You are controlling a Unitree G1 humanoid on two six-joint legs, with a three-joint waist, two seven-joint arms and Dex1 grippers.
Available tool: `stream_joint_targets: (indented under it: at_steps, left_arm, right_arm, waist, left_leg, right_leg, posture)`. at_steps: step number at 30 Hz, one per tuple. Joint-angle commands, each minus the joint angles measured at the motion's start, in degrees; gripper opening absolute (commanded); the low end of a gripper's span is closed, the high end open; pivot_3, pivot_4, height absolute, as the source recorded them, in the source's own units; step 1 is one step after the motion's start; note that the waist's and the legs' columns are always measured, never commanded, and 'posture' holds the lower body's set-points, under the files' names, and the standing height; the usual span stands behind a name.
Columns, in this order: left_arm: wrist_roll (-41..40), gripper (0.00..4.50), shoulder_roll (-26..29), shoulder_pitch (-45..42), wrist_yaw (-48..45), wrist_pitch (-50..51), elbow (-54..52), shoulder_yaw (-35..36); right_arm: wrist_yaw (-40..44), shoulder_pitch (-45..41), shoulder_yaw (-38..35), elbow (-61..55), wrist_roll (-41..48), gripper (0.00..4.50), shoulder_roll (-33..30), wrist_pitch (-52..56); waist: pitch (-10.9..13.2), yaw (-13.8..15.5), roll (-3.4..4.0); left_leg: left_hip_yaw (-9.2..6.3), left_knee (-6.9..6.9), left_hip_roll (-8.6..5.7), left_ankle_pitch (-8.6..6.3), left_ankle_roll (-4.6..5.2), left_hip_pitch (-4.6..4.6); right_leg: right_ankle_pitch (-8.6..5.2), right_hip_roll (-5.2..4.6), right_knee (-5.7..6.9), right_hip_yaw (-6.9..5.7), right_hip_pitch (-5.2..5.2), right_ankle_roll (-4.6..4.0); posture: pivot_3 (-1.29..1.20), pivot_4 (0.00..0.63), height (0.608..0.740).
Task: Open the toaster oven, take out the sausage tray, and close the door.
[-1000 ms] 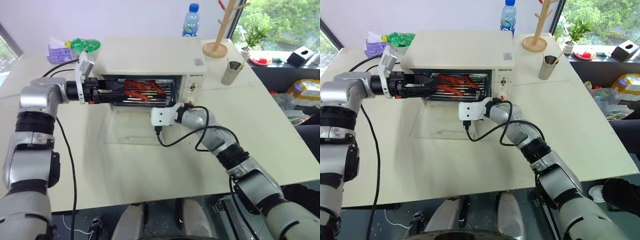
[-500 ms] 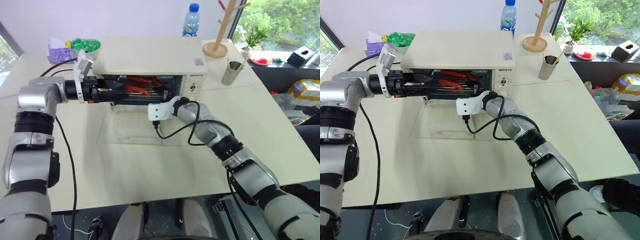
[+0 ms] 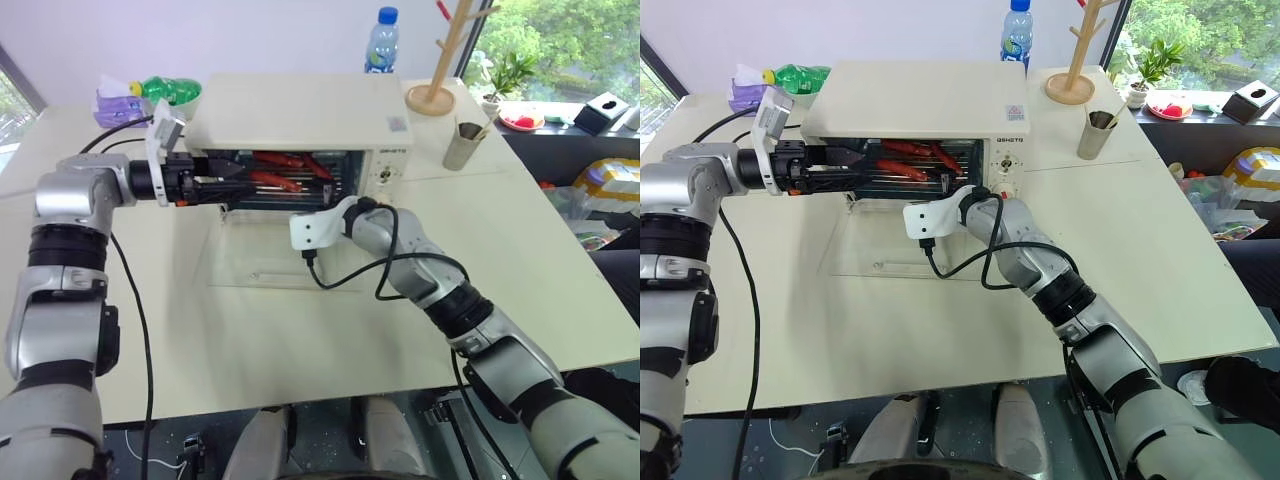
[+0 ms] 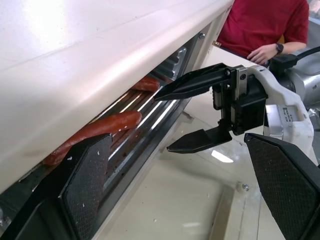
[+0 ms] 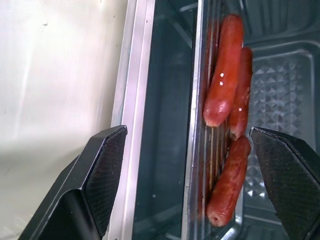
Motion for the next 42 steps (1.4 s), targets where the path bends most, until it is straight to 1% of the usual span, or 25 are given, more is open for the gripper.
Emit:
stream_joint_targets:
  at_steps: [1,9,12,13,15,18,19,28,31,32,36,42]
  left_arm:
    - [0.3,4.5,0.1,-1.4,0.1,-0.8,-0.4,1.2]
    - [0.4,4.5,0.1,-1.4,0.0,-0.6,-0.5,1.2]
    - [0.4,4.5,0.2,-1.2,-0.1,-0.7,-0.4,1.3]
    - [0.4,4.5,0.2,-1.2,-0.1,-0.7,-0.3,1.3]
    - [0.4,4.5,0.2,-1.2,0.0,-0.6,-0.3,1.3]
    - [0.3,4.5,0.1,-1.2,0.0,-0.5,-0.4,1.4]
    - [0.3,4.5,0.0,-1.2,-0.1,-0.5,-0.4,1.4]
    - [0.2,4.5,-0.1,-1.3,-0.3,-0.6,-0.2,1.3]
    - [0.2,4.5,-0.1,-1.5,-0.2,-0.5,-0.1,1.3]
    - [0.2,4.5,-0.1,-1.6,-0.3,-0.6,0.0,1.3]
    - [0.2,4.5,0.0,-1.5,-0.4,-0.4,-0.1,1.3]
    - [0.4,4.5,-0.1,-1.8,-0.9,-0.5,0.6,1.1]
  right_arm:
    - [-2.6,-3.1,0.1,2.7,-1.1,4.02,0.8,-1.3]
    - [-4.5,-6.1,1.0,8.8,-2.5,4.02,1.8,-1.8]
    - [-4.4,-6.4,0.7,9.1,-2.2,4.02,2.2,-1.5]
    - [-4.5,-6.3,0.6,9.1,-2.1,3.78,2.3,-1.5]
    - [-4.9,-6.1,0.6,9.4,-2.1,3.16,2.4,-1.7]
    - [-5.8,-6.0,0.7,10.0,-2.3,1.57,2.4,-2.2]
    - [-6.3,-6.1,0.8,10.3,-2.4,1.1,2.5,-2.4]
    - [-8.0,-6.2,1.2,12.9,-2.2,1.1,2.6,-3.7]
    - [-8.3,-6.0,1.1,13.0,-2.0,0.26,2.6,-4.2]
    - [-8.5,-6.0,1.1,13.0,-1.9,0.1,2.6,-4.4]
    - [-8.5,-5.2,1.0,11.5,-1.8,0.1,2.3,-5.0]
    - [-7.5,-1.2,0.4,4.1,-0.7,0.1,0.0,-6.8]
  waist:
    - [0.0,0.0,0.0]
    - [0.0,0.0,0.0]
    - [0.0,0.0,0.0]
    - [0.0,0.0,0.0]
    - [0.0,0.0,0.0]
    - [0.0,0.0,0.0]
    - [0.0,0.0,0.0]
    - [0.0,-0.1,0.0]
    - [0.0,-0.1,0.0]
    - [0.0,-0.1,0.0]
    - [0.0,-0.2,0.01]
    - [0.0,0.0,0.01]
  left_leg:
    - [0.0,0.0,0.0,0.0,0.0,0.0]
    - [0.01,-0.01,0.0,0.0,0.0,0.0]
    - [0.0,-0.01,0.0,0.0,0.0,0.0]
    - [0.01,-0.01,0.0,0.0,0.0,0.0]
    - [0.0,-0.01,0.0,0.0,0.0,0.0]
    - [0.01,-0.01,0.0,0.0,0.0,0.0]
    - [0.01,-0.01,0.0,0.0,0.0,0.0]
    - [0.01,-0.01,0.0,0.0,0.0,0.0]
    - [0.01,0.0,0.0,0.0,0.0,0.01]
    - [0.01,0.0,0.0,0.0,0.0,0.01]
    - [0.05,-0.02,0.01,0.0,0.0,0.02]
    - [0.08,-0.03,0.0,0.0,0.0,0.0]
  right_leg:
    - [0.0,0.0,0.0,0.0,0.0,0.0]
    - [0.0,0.0,0.0,0.01,-0.01,0.0]
    - [0.0,0.0,0.0,0.01,-0.01,-0.01]
    - [0.0,0.0,0.0,0.01,-0.01,-0.01]
    - [0.0,0.0,0.0,0.01,-0.01,-0.01]
    - [0.0,0.0,0.0,0.01,-0.01,-0.01]
    - [0.0,0.0,0.0,0.02,-0.02,-0.01]
    - [0.01,0.01,0.01,0.02,-0.02,-0.01]
    - [0.01,0.01,0.02,0.02,-0.02,-0.01]
    - [0.01,0.01,0.02,0.02,-0.02,-0.01]
    - [0.01,0.02,0.04,0.06,-0.06,-0.02]
    - [0.01,0.01,0.03,0.09,-0.08,-0.01]
  posture:
    - [0.0,0.15,0.739]
    - [0.0,0.15,0.739]
    - [0.0,0.15,0.739]
    - [0.0,0.15,0.739]
    - [0.0,0.15,0.739]
    - [0.0,0.15,0.739]
    - [0.0,0.15,0.739]
    - [0.0,0.15,0.739]
    - [0.0,0.15,0.739]
    - [0.0,0.15,0.739]
    - [0.0,0.15,0.739]
    - [0.0,0.15,0.739]
